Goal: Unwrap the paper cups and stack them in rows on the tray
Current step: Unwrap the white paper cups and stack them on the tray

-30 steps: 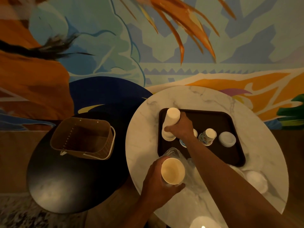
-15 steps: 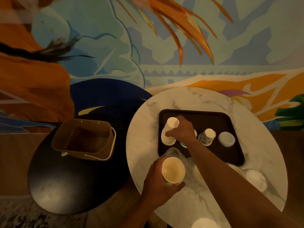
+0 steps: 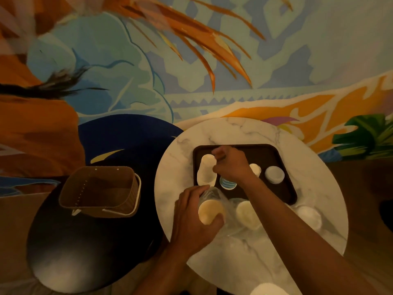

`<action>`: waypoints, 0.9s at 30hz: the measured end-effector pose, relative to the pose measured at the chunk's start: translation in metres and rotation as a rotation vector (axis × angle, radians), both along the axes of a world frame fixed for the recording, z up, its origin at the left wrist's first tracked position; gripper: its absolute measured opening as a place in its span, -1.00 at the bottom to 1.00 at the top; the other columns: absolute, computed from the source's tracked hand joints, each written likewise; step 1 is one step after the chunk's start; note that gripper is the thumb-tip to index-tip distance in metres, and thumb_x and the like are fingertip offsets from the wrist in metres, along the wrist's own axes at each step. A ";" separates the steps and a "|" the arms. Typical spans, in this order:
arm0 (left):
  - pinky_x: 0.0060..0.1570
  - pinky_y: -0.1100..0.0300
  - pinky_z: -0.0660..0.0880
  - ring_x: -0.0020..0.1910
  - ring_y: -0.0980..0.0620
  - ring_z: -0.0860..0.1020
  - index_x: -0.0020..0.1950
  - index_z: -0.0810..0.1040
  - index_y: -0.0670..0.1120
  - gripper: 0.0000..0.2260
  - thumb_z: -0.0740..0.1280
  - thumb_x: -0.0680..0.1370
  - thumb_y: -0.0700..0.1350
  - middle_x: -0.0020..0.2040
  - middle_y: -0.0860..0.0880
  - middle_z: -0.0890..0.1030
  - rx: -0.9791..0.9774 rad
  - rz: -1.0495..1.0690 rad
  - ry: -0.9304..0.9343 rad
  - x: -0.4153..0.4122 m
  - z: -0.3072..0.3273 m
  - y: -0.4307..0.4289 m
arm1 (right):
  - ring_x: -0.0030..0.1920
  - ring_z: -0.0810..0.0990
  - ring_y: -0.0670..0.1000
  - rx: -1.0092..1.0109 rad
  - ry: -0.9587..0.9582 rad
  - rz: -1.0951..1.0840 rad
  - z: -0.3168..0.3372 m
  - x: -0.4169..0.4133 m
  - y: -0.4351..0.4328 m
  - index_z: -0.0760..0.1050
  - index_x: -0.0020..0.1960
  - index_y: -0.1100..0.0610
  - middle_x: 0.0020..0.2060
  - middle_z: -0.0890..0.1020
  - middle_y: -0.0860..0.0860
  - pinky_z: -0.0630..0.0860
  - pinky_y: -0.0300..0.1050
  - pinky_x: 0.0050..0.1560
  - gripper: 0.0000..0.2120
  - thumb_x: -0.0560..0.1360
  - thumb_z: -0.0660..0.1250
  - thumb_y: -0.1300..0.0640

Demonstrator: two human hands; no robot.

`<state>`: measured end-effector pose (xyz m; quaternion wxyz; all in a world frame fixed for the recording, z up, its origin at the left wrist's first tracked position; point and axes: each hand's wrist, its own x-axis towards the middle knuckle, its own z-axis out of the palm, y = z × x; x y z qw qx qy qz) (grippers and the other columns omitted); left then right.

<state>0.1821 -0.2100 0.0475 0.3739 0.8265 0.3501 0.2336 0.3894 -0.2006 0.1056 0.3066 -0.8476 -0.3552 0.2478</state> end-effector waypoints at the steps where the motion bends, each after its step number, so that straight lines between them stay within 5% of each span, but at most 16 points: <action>1: 0.30 0.30 0.40 0.32 0.25 0.40 0.41 0.36 0.19 -0.34 0.47 0.36 0.23 0.34 0.29 0.39 0.002 -0.037 0.005 0.001 0.005 0.002 | 0.14 0.65 0.00 -0.003 0.037 0.052 0.008 -0.003 -0.011 0.59 0.19 -0.01 0.08 0.67 -0.04 0.59 -0.16 0.11 -0.56 0.38 0.52 0.31; 3: 0.28 0.38 0.37 0.31 0.28 0.38 0.42 0.32 0.20 -0.34 0.45 0.38 0.27 0.33 0.30 0.37 0.032 -0.131 0.086 0.006 0.011 0.005 | 0.05 0.67 -0.06 -0.031 0.071 0.186 0.023 -0.014 -0.036 0.63 0.14 0.00 0.01 0.68 -0.06 0.62 -0.17 0.08 -0.62 0.42 0.48 0.36; 6: 0.35 0.17 0.43 0.35 0.15 0.38 0.46 0.27 0.17 -0.28 0.39 0.37 0.34 0.37 0.19 0.38 0.097 -0.226 0.266 0.011 0.007 0.006 | 0.02 0.65 -0.12 -0.092 0.088 0.262 0.025 -0.033 -0.071 0.58 0.20 -0.02 0.04 0.65 -0.09 0.61 -0.27 0.02 -0.59 0.46 0.48 0.35; 10: 0.46 0.18 0.29 0.45 0.09 0.32 0.50 0.20 0.16 -0.29 0.39 0.44 0.31 0.47 0.12 0.33 0.194 -0.292 0.409 0.017 0.006 0.004 | 0.18 0.60 -0.06 -0.170 0.071 0.182 0.014 -0.055 -0.101 0.45 0.37 -0.07 0.22 0.58 -0.09 0.61 -0.11 0.19 -0.37 0.43 0.47 0.40; 13: 0.48 0.17 0.22 0.51 0.06 0.27 0.56 0.16 0.11 -0.25 0.44 0.48 0.25 0.53 0.07 0.28 0.195 -0.312 0.467 0.022 0.009 0.005 | 0.30 0.53 0.01 -0.173 -0.037 0.169 0.003 -0.072 -0.112 0.42 0.43 0.00 0.30 0.55 -0.03 0.50 -0.07 0.33 -0.43 0.48 0.49 0.26; 16: 0.48 0.15 0.25 0.51 0.03 0.27 0.56 0.18 0.10 -0.19 0.52 0.43 0.21 0.53 0.05 0.29 0.206 -0.352 0.523 0.024 0.008 0.006 | 0.44 0.43 0.04 -0.175 -0.060 0.145 -0.017 -0.088 -0.115 0.30 0.52 -0.01 0.43 0.45 -0.01 0.38 -0.03 0.45 -0.24 0.42 0.57 0.19; 21: 0.47 0.10 0.28 0.49 -0.01 0.30 0.54 0.23 0.07 -0.22 0.54 0.43 0.16 0.50 0.01 0.33 0.217 -0.407 0.600 0.026 0.011 0.011 | 0.58 0.23 0.02 -0.117 -0.055 0.102 -0.050 -0.107 -0.112 0.03 0.64 0.02 0.60 0.21 -0.01 0.14 -0.12 0.55 -0.04 0.45 0.56 0.14; 27: 0.36 0.10 0.43 0.37 0.01 0.44 0.42 0.37 0.15 -0.30 0.57 0.36 0.17 0.37 0.04 0.46 0.137 -0.389 0.563 0.025 0.016 0.021 | 0.53 0.30 -0.08 0.144 -0.038 -0.012 -0.093 -0.126 -0.112 0.13 0.62 0.02 0.55 0.31 -0.07 0.27 -0.10 0.55 0.09 0.27 0.68 -0.02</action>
